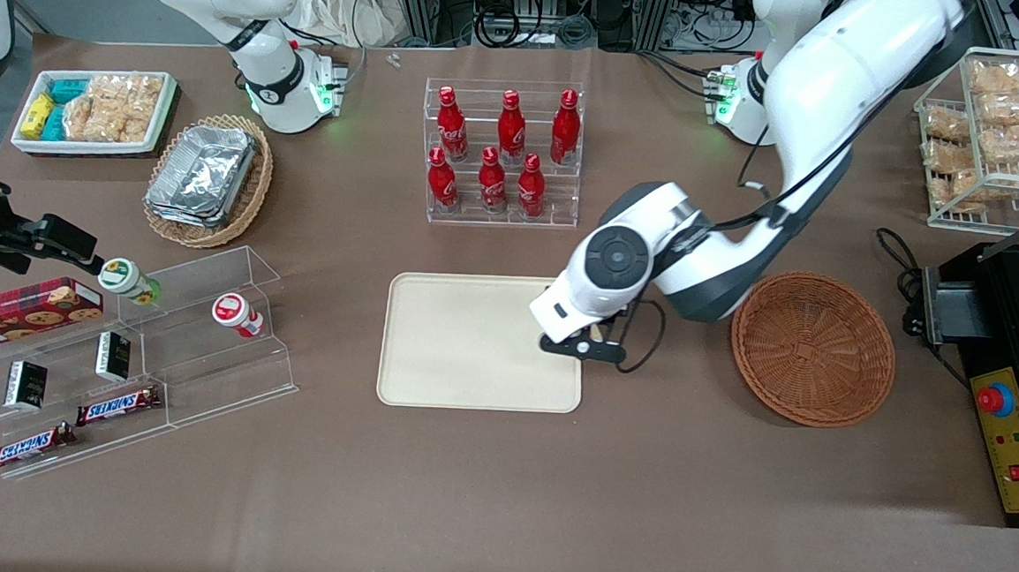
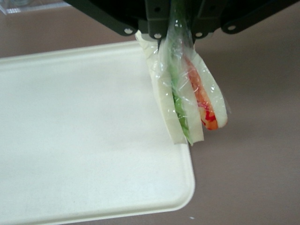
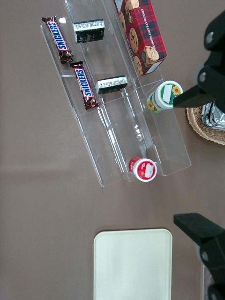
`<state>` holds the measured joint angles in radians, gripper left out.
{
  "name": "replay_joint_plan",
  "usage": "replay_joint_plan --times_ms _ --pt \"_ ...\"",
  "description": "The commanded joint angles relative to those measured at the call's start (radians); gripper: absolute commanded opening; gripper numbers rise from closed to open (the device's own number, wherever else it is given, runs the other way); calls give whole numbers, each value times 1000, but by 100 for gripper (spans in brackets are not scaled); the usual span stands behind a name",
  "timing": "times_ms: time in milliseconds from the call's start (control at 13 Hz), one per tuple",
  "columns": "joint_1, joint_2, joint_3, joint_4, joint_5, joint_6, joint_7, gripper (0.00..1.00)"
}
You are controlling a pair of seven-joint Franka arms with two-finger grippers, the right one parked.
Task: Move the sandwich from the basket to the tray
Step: 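Carry the sandwich over the cream tray with the left gripper, then lower the sandwich onto the tray and open the left gripper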
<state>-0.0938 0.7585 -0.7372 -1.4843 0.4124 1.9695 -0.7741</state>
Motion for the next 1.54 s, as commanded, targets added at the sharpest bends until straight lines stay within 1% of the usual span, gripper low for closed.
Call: replay_joint_plan --times_ms 0,154,231,308,385,538,615,769,923,1000,1231,1385,1462 --pt "-69 73 34 32 91 72 -99 13" --pt "-77 103 44 32 92 103 -99 12" --pt "-77 117 44 29 91 127 -100 22" --pt "-75 125 45 29 83 137 -102 58" --pt "-75 125 45 29 80 135 -105 99" --pt "-64 96 42 27 77 103 -151 100" --pt "-61 56 39 27 74 36 -149 100" --pt "1 -23 9 27 36 -90 -130 100" --pt "139 -86 -63 27 -36 -231 -12 100" --pt "219 -112 -97 25 -61 -283 37 100" --pt "421 -198 -204 32 -63 -446 142 100" --pt "485 -287 -212 38 -64 -512 186 100" --pt "532 -307 -214 39 -66 -529 187 100"
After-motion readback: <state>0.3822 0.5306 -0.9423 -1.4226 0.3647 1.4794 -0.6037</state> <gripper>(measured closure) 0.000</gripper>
